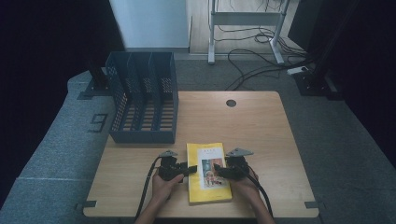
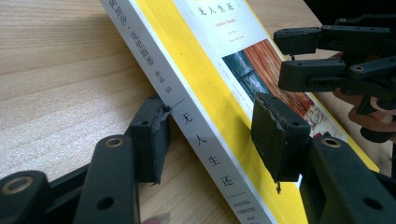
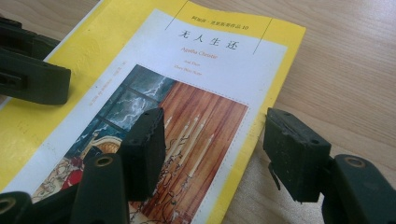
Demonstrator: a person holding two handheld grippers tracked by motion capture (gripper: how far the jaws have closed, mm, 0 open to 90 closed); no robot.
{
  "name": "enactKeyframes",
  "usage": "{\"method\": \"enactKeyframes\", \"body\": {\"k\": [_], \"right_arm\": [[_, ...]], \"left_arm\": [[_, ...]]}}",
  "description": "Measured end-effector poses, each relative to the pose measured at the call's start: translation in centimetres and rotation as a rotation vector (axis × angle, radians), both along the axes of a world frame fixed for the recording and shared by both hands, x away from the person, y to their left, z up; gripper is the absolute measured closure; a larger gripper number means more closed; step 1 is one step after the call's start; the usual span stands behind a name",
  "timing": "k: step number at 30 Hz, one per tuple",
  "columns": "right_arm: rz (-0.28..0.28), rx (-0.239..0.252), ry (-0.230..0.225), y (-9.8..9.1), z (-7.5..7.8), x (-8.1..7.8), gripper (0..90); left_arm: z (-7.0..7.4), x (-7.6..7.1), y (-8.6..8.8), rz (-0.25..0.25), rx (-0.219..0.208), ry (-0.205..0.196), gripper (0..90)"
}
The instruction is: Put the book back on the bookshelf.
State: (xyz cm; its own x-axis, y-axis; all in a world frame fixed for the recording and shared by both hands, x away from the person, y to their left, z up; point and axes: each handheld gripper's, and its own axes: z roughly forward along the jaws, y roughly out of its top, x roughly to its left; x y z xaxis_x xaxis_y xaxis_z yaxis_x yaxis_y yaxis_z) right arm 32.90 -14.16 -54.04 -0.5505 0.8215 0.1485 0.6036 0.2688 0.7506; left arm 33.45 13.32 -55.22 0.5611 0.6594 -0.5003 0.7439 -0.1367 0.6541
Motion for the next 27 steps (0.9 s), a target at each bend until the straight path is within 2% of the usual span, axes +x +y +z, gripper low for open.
{"method": "enactKeyframes", "body": {"k": [5,8,13,16,18,19,23,27], "right_arm": [[-0.004,0.002,-0.006,-0.1,0.0,-0.1,40.7],[0.003,0.004,-0.001,-0.1,0.1,-0.1,41.3],[0.014,0.008,-0.003,0.1,0.1,-0.2,41.4],[0.021,0.007,-0.005,0.2,0.1,-0.2,41.4],[0.023,0.007,-0.008,0.3,0.0,-0.2,41.4],[0.024,0.005,-0.01,0.3,0.0,-0.2,41.4],[0.035,0.017,-0.02,0.1,0.2,-0.3,42.4],[0.036,0.024,-0.025,0.2,0.3,-0.4,40.8]], "left_arm": [[-0.1,0.1,-0.1,-0.001,-0.016,0.002,46.3],[-0.1,0.1,-0.3,0.015,-0.019,-0.002,39.8],[-0.1,0.1,-0.1,0.021,-0.02,0.005,46.2],[-0.4,0.2,0.1,-0.007,-0.06,0.025,49.8],[-0.5,0.1,0.2,-0.007,-0.087,0.02,54.2],[-0.4,0.0,0.4,-0.01,-0.104,0.002,57.5],[0.6,-0.6,0.2,-0.018,-0.085,-0.061,60.8],[1.0,-0.9,0.1,-0.025,-0.071,-0.082,61.7]]}}
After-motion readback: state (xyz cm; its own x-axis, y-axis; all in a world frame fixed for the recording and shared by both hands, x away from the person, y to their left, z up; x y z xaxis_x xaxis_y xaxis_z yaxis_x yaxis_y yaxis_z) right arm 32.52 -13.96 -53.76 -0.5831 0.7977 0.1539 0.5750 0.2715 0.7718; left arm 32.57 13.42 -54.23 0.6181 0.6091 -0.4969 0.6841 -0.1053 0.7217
